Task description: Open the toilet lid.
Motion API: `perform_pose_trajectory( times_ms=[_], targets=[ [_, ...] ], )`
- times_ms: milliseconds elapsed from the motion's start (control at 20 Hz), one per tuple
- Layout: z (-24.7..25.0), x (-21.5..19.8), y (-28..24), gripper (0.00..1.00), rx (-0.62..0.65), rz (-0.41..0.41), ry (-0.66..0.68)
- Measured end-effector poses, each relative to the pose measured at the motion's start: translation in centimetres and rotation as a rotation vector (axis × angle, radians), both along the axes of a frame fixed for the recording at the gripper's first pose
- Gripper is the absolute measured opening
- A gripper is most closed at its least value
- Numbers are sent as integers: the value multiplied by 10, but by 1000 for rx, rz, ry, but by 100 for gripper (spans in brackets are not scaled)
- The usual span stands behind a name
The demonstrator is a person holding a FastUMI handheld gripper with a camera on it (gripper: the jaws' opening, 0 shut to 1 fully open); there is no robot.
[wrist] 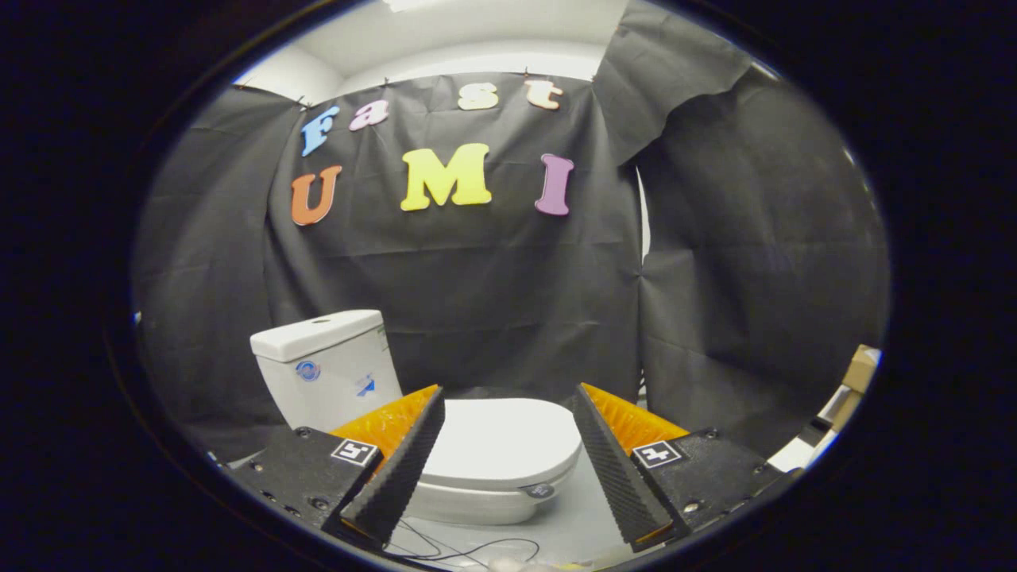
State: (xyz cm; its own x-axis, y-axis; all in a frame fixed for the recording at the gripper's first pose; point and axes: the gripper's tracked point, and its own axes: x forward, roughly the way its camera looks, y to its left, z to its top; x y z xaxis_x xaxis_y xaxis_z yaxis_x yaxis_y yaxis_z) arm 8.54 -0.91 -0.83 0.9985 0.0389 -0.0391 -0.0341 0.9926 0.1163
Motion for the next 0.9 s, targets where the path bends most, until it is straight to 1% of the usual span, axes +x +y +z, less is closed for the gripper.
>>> perform_pose_trajectory(
  times_ms=[200, 500, 750, 900],
  targets=[
    [-28, 42, -19, 100, 106, 4, 71],
    [-111, 92, -48, 99, 265, -13, 252],
    [-188, 116, -59, 99, 450, -26, 410],
    [-231, 124, -58, 98, 513, -38, 502]
  ],
)
